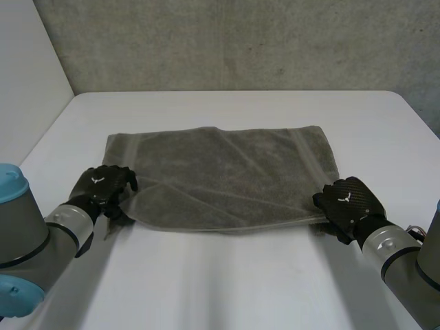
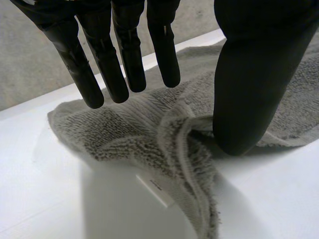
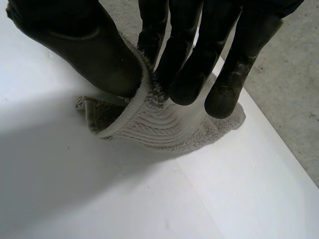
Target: Fold the laundry
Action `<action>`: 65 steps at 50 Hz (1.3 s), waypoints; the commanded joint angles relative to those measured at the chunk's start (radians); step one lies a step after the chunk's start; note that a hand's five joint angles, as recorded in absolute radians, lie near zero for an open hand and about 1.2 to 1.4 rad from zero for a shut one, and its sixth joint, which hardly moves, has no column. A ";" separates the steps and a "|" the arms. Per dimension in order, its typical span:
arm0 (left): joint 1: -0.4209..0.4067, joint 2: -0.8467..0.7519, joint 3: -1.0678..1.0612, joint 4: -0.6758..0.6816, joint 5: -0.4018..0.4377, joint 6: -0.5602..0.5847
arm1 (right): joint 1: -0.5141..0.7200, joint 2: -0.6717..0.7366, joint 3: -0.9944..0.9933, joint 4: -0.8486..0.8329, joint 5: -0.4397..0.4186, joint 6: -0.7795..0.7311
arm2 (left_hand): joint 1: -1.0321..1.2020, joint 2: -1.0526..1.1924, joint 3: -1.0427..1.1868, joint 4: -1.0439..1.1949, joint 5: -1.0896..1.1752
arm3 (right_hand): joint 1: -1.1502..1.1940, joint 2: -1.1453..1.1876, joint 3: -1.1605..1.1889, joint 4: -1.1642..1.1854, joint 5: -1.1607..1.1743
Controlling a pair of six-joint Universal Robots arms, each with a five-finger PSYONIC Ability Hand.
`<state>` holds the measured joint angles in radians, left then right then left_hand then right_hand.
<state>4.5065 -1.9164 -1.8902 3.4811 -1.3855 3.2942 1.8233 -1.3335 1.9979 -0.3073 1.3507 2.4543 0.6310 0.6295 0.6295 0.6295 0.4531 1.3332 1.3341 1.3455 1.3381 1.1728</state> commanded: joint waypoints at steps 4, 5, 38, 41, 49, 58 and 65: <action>0.005 -0.058 0.003 0.007 0.005 0.005 | -0.010 0.001 -0.002 0.000 -0.001 0.000 | 0.082 0.083 0.083 0.083 0.085 | 0.063 0.062 0.051 0.058 0.049; 0.005 -0.067 0.005 0.010 0.003 0.008 | -0.010 0.001 -0.002 0.000 -0.001 0.000 | 0.084 0.086 0.086 0.086 0.088 | 0.063 0.062 0.051 0.058 0.049; 0.023 -0.059 0.026 0.064 -0.125 0.059 | -0.007 -0.003 -0.004 -0.013 0.005 0.000 | 0.292 0.294 0.294 0.294 0.296 | 0.063 0.062 0.051 0.058 0.049; 0.032 -0.058 0.026 0.065 -0.125 0.094 | -0.007 -0.003 -0.002 -0.013 0.005 0.000 | 0.424 0.426 0.426 0.426 0.428 | 0.063 0.062 0.051 0.058 0.049; 0.056 -0.052 0.022 0.061 -0.124 0.163 | -0.007 -0.003 -0.004 -0.013 0.005 0.000 | 0.747 0.749 0.749 0.749 0.751 | 0.063 0.062 0.051 0.058 0.049; 0.057 -0.032 0.014 0.059 -0.124 0.168 | -0.010 0.007 -0.016 -0.009 0.011 -0.001 | 0.765 0.767 0.767 0.767 0.769 | -0.006 -0.007 -0.019 -0.011 -0.020; 0.066 -0.010 0.020 0.062 -0.124 0.165 | -0.030 0.040 -0.045 0.020 0.025 -0.005 | 0.765 0.767 0.767 0.767 0.769 | -0.467 -0.468 -0.479 -0.472 -0.481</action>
<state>4.5661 -1.9426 -1.8745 3.5407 -1.5090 3.4628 1.8121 -1.3166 1.9746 -0.3103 1.3658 2.4515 1.1803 1.2160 1.2143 1.2170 1.0171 0.9307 0.9372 0.9354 0.9379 0.7597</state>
